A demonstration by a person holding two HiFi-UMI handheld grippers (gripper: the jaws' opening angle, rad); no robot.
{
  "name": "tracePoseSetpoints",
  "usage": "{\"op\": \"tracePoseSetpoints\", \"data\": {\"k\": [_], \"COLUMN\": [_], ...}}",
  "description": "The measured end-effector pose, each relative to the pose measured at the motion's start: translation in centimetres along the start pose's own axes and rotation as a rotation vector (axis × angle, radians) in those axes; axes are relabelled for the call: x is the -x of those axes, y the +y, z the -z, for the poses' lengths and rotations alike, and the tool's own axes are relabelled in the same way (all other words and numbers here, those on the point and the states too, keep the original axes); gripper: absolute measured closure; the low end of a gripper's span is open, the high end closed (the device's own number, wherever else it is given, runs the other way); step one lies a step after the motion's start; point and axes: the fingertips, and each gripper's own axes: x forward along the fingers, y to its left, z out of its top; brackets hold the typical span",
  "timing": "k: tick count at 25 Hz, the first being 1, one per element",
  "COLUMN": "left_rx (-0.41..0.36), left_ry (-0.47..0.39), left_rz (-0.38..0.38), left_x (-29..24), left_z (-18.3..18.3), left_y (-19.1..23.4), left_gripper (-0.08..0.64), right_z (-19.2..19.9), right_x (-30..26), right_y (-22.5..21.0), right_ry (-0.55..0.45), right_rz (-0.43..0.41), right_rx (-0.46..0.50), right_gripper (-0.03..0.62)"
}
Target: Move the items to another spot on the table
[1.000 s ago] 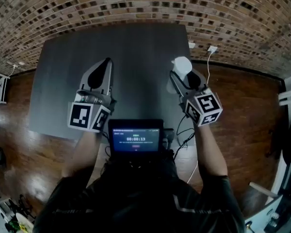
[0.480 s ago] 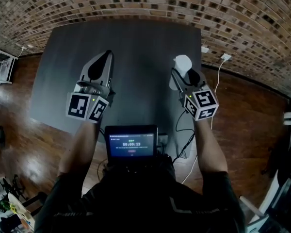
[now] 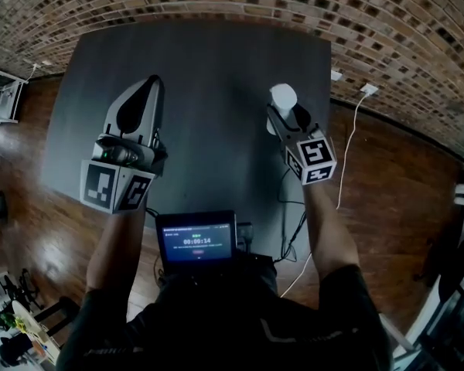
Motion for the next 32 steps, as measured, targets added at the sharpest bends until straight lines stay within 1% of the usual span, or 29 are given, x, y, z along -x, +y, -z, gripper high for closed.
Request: {"op": "tracePoseSetpoints", "data": {"k": [4, 8, 16, 19, 24, 28, 32], "left_rx": [-0.006, -0.005, 0.010, 0.010, 0.035, 0.045, 0.043], "left_ry": [0.025, 0.034, 0.063, 0.075, 0.064, 0.037, 0.035], "left_rz": [-0.004, 0.015, 0.032, 0.027, 0.020, 0.022, 0.018], "left_x": [0.2, -0.1, -0.6, -0.4, -0.6, -0.7, -0.4], "left_z": [1.2, 2.2, 4.4, 5.0, 5.3, 4.6, 4.2], "left_y": [0.8, 1.0, 1.1, 1.3, 1.4, 1.1, 1.0], "left_gripper": [0.557, 0.557, 0.557, 0.557, 0.557, 0.557, 0.557], "right_z": [1.1, 1.3, 1.8, 2.0, 2.2, 2.4, 2.5], "right_x": [-1.0, -1.6, -2.4, -2.4, -2.0, -1.5, -1.3], "right_y": [0.1, -0.2, -2.4, -3.0, -2.8, -2.9, -3.0], "right_ry": [0.001, -0.008, -0.049, -0.070, -0.081, -0.084, -0.080], "right_rz": [-0.006, -0.005, 0.041, 0.048, 0.030, 0.028, 0.051], "right_rx": [0.009, 0.037, 0.026, 0.015, 0.044, 0.037, 0.048], "right_gripper": [0.390, 0.390, 0.390, 0.390, 0.387, 0.383, 0.380]}}
